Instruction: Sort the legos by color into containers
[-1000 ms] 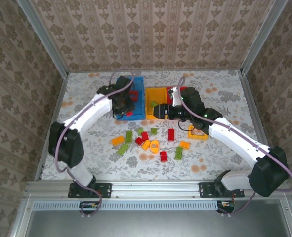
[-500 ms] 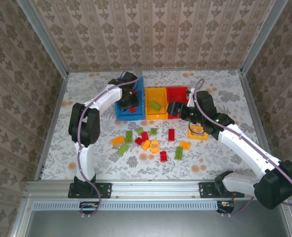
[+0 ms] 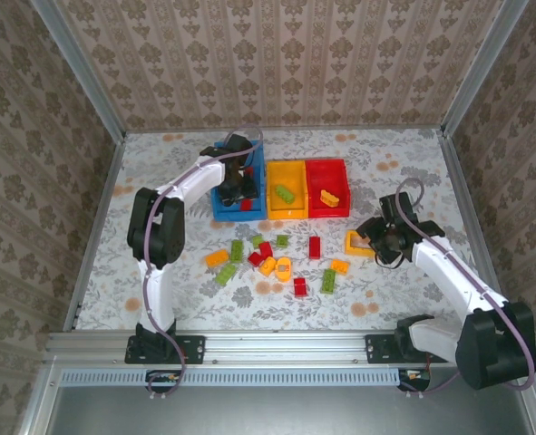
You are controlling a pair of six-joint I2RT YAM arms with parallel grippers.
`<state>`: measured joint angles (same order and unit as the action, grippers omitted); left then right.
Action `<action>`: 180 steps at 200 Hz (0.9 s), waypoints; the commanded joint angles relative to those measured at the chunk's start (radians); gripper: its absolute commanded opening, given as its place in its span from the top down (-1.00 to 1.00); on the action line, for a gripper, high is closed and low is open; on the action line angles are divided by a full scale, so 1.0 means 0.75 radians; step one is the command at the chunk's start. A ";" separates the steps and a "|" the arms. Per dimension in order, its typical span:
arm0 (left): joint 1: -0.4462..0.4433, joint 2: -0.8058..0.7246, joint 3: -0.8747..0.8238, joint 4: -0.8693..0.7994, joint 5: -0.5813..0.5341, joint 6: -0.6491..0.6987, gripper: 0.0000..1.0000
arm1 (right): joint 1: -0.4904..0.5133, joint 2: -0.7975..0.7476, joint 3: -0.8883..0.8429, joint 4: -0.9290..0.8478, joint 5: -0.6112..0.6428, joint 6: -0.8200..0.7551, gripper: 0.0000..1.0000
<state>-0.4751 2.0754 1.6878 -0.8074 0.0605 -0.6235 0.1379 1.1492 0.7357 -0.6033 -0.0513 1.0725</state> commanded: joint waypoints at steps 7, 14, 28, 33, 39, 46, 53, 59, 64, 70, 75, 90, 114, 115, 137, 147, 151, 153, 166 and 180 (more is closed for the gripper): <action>0.016 -0.123 -0.030 -0.018 0.011 0.024 -0.03 | -0.087 0.039 0.028 -0.048 0.025 -0.087 -0.22; 0.017 -0.148 -0.037 -0.016 0.011 0.024 -0.03 | -0.104 0.076 0.046 -0.051 0.013 -0.165 -0.21; 0.018 -0.204 -0.062 -0.016 0.001 0.023 -0.03 | -0.116 0.159 0.087 -0.081 0.010 -0.306 -0.20; 0.014 -0.226 -0.073 -0.012 -0.003 0.022 -0.04 | -0.116 0.184 0.100 -0.093 0.011 -0.351 -0.20; 0.011 -0.257 -0.093 -0.007 -0.004 0.023 -0.05 | -0.116 0.212 0.110 -0.100 0.010 -0.398 -0.19; 0.006 -0.294 -0.122 0.003 0.000 0.019 -0.06 | -0.116 0.236 0.115 -0.109 0.011 -0.444 -0.18; -0.004 -0.332 -0.152 0.014 0.001 0.015 -0.07 | -0.116 0.254 0.116 -0.115 0.023 -0.481 -0.19; -0.011 -0.364 -0.176 0.025 0.006 0.013 -0.07 | -0.116 0.261 0.112 -0.111 0.031 -0.508 -0.18; -0.019 -0.390 -0.200 0.034 0.010 0.010 -0.07 | -0.116 0.264 0.107 -0.096 0.031 -0.536 -0.19; -0.031 -0.418 -0.225 0.044 0.015 0.008 -0.07 | -0.116 0.269 0.107 -0.078 0.022 -0.572 -0.19; -0.041 -0.442 -0.245 0.050 0.019 0.007 -0.07 | -0.116 0.276 0.113 -0.073 0.021 -0.593 -0.19; -0.079 -0.501 -0.293 0.061 0.031 0.005 -0.08 | -0.116 0.301 0.136 -0.095 0.013 -0.632 -0.17; -0.150 -0.587 -0.357 0.090 0.032 0.020 -0.08 | -0.112 0.280 0.143 -0.125 -0.016 -0.597 -0.16; -0.154 -0.591 -0.360 0.093 0.031 0.020 -0.08 | -0.111 0.278 0.141 -0.125 -0.017 -0.593 -0.16; -0.226 -0.679 -0.424 0.179 0.053 0.056 -0.08 | -0.118 0.225 0.122 -0.119 -0.048 -0.504 -0.16; -0.263 -0.722 -0.452 0.223 0.053 0.085 -0.08 | -0.120 0.203 0.114 -0.109 -0.088 -0.410 -0.16; -0.278 -0.738 -0.464 0.243 0.051 0.101 -0.08 | -0.120 0.192 0.105 -0.102 -0.102 -0.360 -0.16; -0.286 -0.743 -0.470 0.252 0.049 0.106 -0.08 | -0.119 0.185 0.098 -0.092 -0.111 -0.334 -0.16; -0.324 -0.787 -0.503 0.299 0.042 0.141 -0.08 | -0.118 0.138 0.032 -0.006 -0.159 -0.141 -0.15; -0.345 -0.822 -0.536 0.346 0.059 0.154 -0.09 | -0.118 0.085 -0.038 0.103 -0.171 0.051 -0.14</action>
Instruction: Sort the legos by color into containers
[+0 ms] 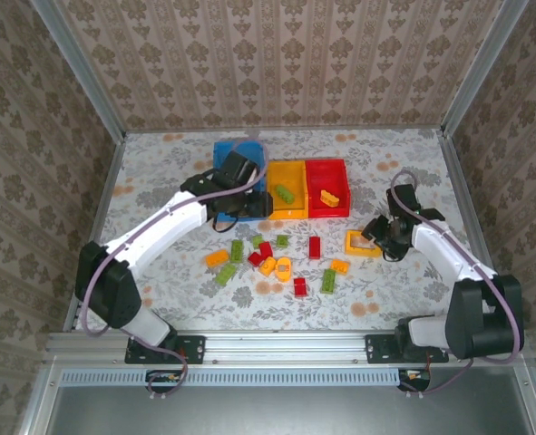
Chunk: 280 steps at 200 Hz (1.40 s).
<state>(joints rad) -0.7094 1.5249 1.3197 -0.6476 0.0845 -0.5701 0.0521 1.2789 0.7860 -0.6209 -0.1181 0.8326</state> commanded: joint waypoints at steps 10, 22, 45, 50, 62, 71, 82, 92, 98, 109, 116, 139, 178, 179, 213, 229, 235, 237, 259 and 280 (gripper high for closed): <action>-0.043 -0.108 -0.066 0.162 0.043 0.089 -0.08 | -0.004 -0.114 -0.153 0.194 -0.081 0.510 -0.14; -0.053 -0.132 -0.088 0.192 0.060 0.098 -0.09 | -0.002 -0.122 -0.184 0.234 -0.094 0.641 -0.13; -0.067 -0.155 -0.106 0.206 0.078 0.106 -0.09 | 0.002 -0.132 -0.201 0.228 -0.066 0.776 -0.13; -0.069 -0.156 -0.109 0.207 0.079 0.106 -0.09 | 0.002 -0.133 -0.209 0.246 -0.061 0.795 -0.13; -0.073 -0.163 -0.118 0.211 0.085 0.104 -0.10 | 0.003 -0.113 -0.214 0.258 -0.062 0.833 -0.14; -0.076 -0.166 -0.124 0.218 0.091 0.101 -0.09 | 0.004 -0.089 -0.217 0.269 -0.077 0.857 -0.14; -0.078 -0.170 -0.126 0.223 0.094 0.100 -0.09 | 0.010 -0.069 -0.230 0.285 -0.084 0.893 -0.13; -0.082 -0.173 -0.125 0.223 0.095 0.100 -0.09 | 0.014 -0.061 -0.246 0.297 -0.084 0.925 -0.13; -0.084 -0.172 -0.124 0.223 0.096 0.100 -0.10 | 0.016 -0.059 -0.257 0.304 -0.084 0.941 -0.13; -0.087 -0.173 -0.121 0.223 0.097 0.106 -0.10 | 0.018 -0.057 -0.270 0.303 -0.084 0.963 -0.13; -0.086 -0.174 -0.119 0.224 0.101 0.108 -0.09 | 0.020 -0.060 -0.275 0.295 -0.086 0.975 -0.13; -0.088 -0.178 -0.115 0.225 0.104 0.109 -0.09 | 0.029 -0.081 -0.297 0.293 -0.068 1.000 -0.12; -0.090 -0.174 -0.115 0.233 0.109 0.104 -0.09 | 0.035 0.012 -0.337 0.468 -0.076 1.028 -0.07; -0.090 -0.174 -0.115 0.233 0.108 0.103 -0.09 | 0.035 0.015 -0.335 0.471 -0.076 1.028 -0.07; -0.094 -0.170 -0.110 0.233 0.107 0.101 -0.10 | 0.036 0.100 -0.312 0.518 -0.082 1.007 0.10; -0.097 -0.176 -0.107 0.231 0.098 0.099 -0.09 | 0.035 0.094 -0.310 0.498 -0.070 0.993 0.30; -0.099 -0.178 -0.107 0.231 0.094 0.096 -0.09 | 0.035 0.088 -0.306 0.478 -0.063 0.983 0.36; -0.098 -0.180 -0.108 0.230 0.093 0.097 -0.09 | 0.035 0.086 -0.305 0.471 -0.058 0.979 0.38; -0.098 -0.186 -0.109 0.234 0.083 0.092 -0.09 | 0.035 0.068 -0.268 0.408 -0.021 0.906 0.53; -0.099 -0.186 -0.101 0.238 0.076 0.091 -0.09 | 0.035 0.055 -0.187 0.307 0.024 0.779 0.64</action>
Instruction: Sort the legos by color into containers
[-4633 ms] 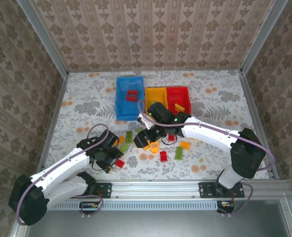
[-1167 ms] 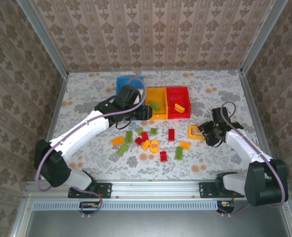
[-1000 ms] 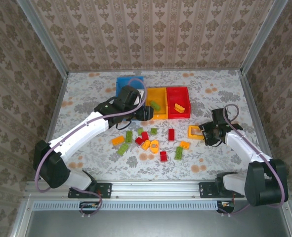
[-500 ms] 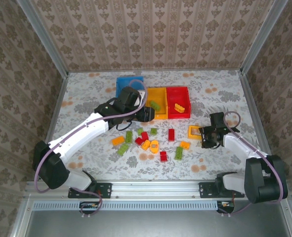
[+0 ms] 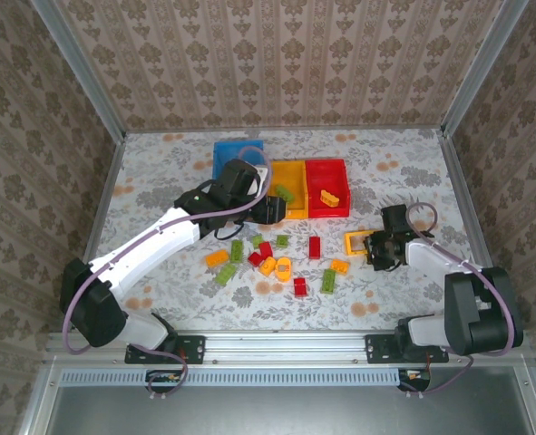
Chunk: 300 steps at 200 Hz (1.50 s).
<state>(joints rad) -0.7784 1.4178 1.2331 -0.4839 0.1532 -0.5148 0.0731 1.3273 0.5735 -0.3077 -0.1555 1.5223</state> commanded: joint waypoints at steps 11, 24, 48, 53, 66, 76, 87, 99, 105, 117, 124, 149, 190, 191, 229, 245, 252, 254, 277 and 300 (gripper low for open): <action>-0.007 -0.043 0.023 0.017 -0.018 0.019 -0.09 | 0.005 -0.028 0.148 -0.167 0.103 -0.219 0.67; -0.007 -0.044 0.040 0.010 -0.029 0.023 -0.09 | 0.007 -0.053 0.231 -0.236 0.151 -0.338 0.68; -0.006 -0.043 0.076 -0.003 -0.057 0.034 -0.09 | 0.026 -0.050 0.420 -0.298 0.211 -0.589 0.69; -0.005 -0.043 0.083 -0.003 -0.061 0.037 -0.09 | 0.034 -0.038 0.460 -0.299 0.215 -0.636 0.69; -0.003 -0.040 0.107 -0.003 -0.071 0.042 -0.09 | 0.067 0.013 0.575 -0.300 0.246 -0.767 0.69; -0.003 -0.033 0.132 -0.006 -0.080 0.049 -0.09 | 0.103 0.069 0.678 -0.325 0.268 -0.851 0.68; -0.001 -0.022 0.163 -0.012 -0.091 0.058 -0.09 | 0.139 0.160 0.788 -0.339 0.311 -0.951 0.68; -0.001 -0.012 0.188 -0.011 -0.111 0.066 -0.09 | 0.188 0.243 0.891 -0.325 0.368 -1.061 0.68; 0.000 -0.005 0.199 -0.007 -0.121 0.068 -0.10 | 0.213 0.288 0.943 -0.317 0.400 -1.112 0.68; 0.006 0.008 0.219 0.006 -0.128 0.072 -0.10 | 0.254 0.374 1.030 -0.312 0.447 -1.202 0.68; 0.008 0.018 0.235 0.007 -0.127 0.075 -0.10 | 0.274 0.423 1.078 -0.266 0.469 -1.243 0.68; 0.013 0.047 0.285 -0.001 -0.130 0.083 -0.10 | 0.321 0.586 1.230 -0.224 0.568 -1.351 0.68; 0.011 0.025 0.265 -0.003 -0.144 0.067 -0.10 | 0.338 0.787 1.395 -0.244 0.735 -1.440 0.70; 0.011 0.025 0.264 -0.004 -0.146 0.067 -0.10 | 0.338 0.790 1.396 -0.241 0.736 -1.443 0.70; 0.009 -0.001 0.234 -0.009 -0.159 0.051 -0.10 | 0.339 0.888 1.432 -0.165 0.736 -1.517 0.69; 0.011 0.000 0.229 -0.014 -0.159 0.046 -0.10 | 0.335 0.921 1.438 -0.134 0.739 -1.526 0.69; 0.010 -0.001 0.226 -0.015 -0.158 0.046 -0.10 | 0.333 0.935 1.436 -0.115 0.733 -1.525 0.68; 0.010 -0.001 0.225 -0.015 -0.158 0.046 -0.10 | 0.333 0.938 1.435 -0.111 0.729 -1.525 0.68; 0.012 0.002 0.211 -0.013 -0.151 0.044 -0.10 | 0.331 0.985 1.422 -0.045 0.706 -1.529 0.66; 0.011 0.003 0.202 -0.017 -0.149 0.044 -0.10 | 0.332 0.994 1.360 0.051 0.709 -1.530 0.62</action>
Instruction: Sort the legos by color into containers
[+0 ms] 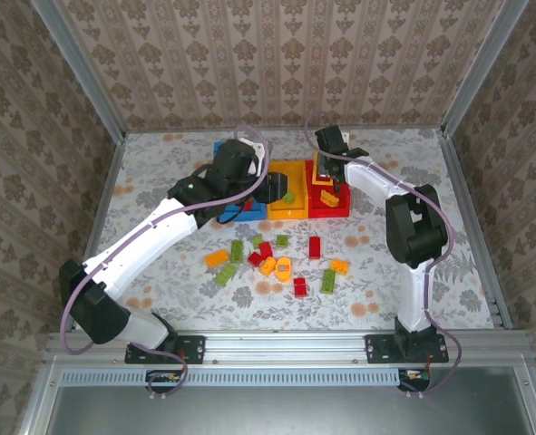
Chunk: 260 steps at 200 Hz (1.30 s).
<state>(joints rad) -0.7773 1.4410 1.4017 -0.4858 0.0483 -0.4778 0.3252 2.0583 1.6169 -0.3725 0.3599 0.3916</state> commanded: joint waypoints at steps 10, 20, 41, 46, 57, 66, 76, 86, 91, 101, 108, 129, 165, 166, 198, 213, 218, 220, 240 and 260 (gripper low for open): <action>0.011 -0.028 -0.022 -0.019 -0.007 -0.003 -0.10 | -0.002 0.006 -0.077 0.201 0.026 -0.023 0.59; 0.010 -0.028 -0.024 -0.023 -0.006 -0.003 -0.10 | -0.002 -0.006 -0.117 0.262 0.021 -0.025 0.56; 0.010 -0.031 -0.034 -0.027 -0.004 -0.003 -0.10 | -0.003 -0.011 -0.143 0.287 -0.004 -0.031 0.43; 0.012 -0.031 -0.034 -0.027 -0.003 -0.004 -0.10 | -0.002 -0.010 -0.143 0.283 -0.012 -0.033 0.39; 0.013 -0.035 -0.039 -0.027 -0.003 -0.004 -0.10 | -0.002 -0.008 -0.145 0.272 -0.025 -0.032 0.31; 0.012 -0.037 -0.040 -0.028 -0.002 -0.007 -0.10 | -0.003 -0.010 -0.150 0.266 -0.028 -0.032 0.25; 0.013 -0.040 -0.043 -0.027 -0.001 -0.005 -0.10 | -0.003 -0.017 -0.162 0.264 -0.029 -0.028 0.18; 0.013 -0.042 -0.046 -0.027 -0.001 -0.005 -0.10 | -0.003 -0.028 -0.176 0.264 -0.031 -0.027 0.14; 0.012 -0.045 -0.047 -0.027 -0.001 -0.005 -0.10 | -0.002 -0.036 -0.184 0.261 -0.034 -0.025 0.09; 0.012 -0.048 -0.052 -0.027 -0.001 -0.007 -0.10 | -0.002 -0.056 -0.201 0.263 -0.033 -0.021 0.07; 0.012 -0.051 -0.055 -0.027 -0.001 -0.007 -0.10 | -0.003 -0.073 -0.213 0.268 -0.039 -0.022 0.05; 0.012 -0.063 -0.072 -0.021 -0.001 -0.017 -0.10 | -0.004 -0.115 -0.244 0.263 -0.033 -0.020 -0.07; 0.012 -0.071 -0.083 -0.021 0.001 -0.026 -0.10 | -0.003 -0.207 -0.302 0.261 -0.026 0.001 -0.11; 0.012 -0.072 -0.083 -0.021 0.001 -0.026 -0.10 | -0.004 -0.211 -0.304 0.260 -0.027 0.001 -0.11; 0.011 -0.074 -0.095 -0.013 -0.002 -0.039 -0.09 | 0.001 -0.311 -0.332 0.236 -0.039 0.041 -0.14; 0.013 -0.076 -0.100 -0.016 -0.013 -0.051 -0.10 | 0.003 -0.369 -0.345 0.216 -0.045 0.058 -0.15; 0.015 -0.078 -0.105 -0.020 -0.019 -0.057 -0.10 | 0.005 -0.389 -0.354 0.210 -0.045 0.061 -0.15; 0.014 -0.079 -0.107 -0.022 -0.021 -0.059 -0.10 | 0.004 -0.400 -0.358 0.209 -0.046 0.064 -0.16; 0.026 -0.092 -0.131 -0.042 -0.023 -0.081 -0.10 | 0.006 -0.506 -0.401 0.180 -0.060 0.090 -0.20; 0.051 -0.125 -0.177 -0.084 -0.016 -0.104 -0.10 | 0.007 -0.636 -0.448 0.138 -0.104 0.100 -0.21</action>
<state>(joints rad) -0.7624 1.3964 1.3052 -0.4904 0.0475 -0.5198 0.3256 1.7039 1.3216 -0.2092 0.3225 0.4328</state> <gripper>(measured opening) 0.549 0.599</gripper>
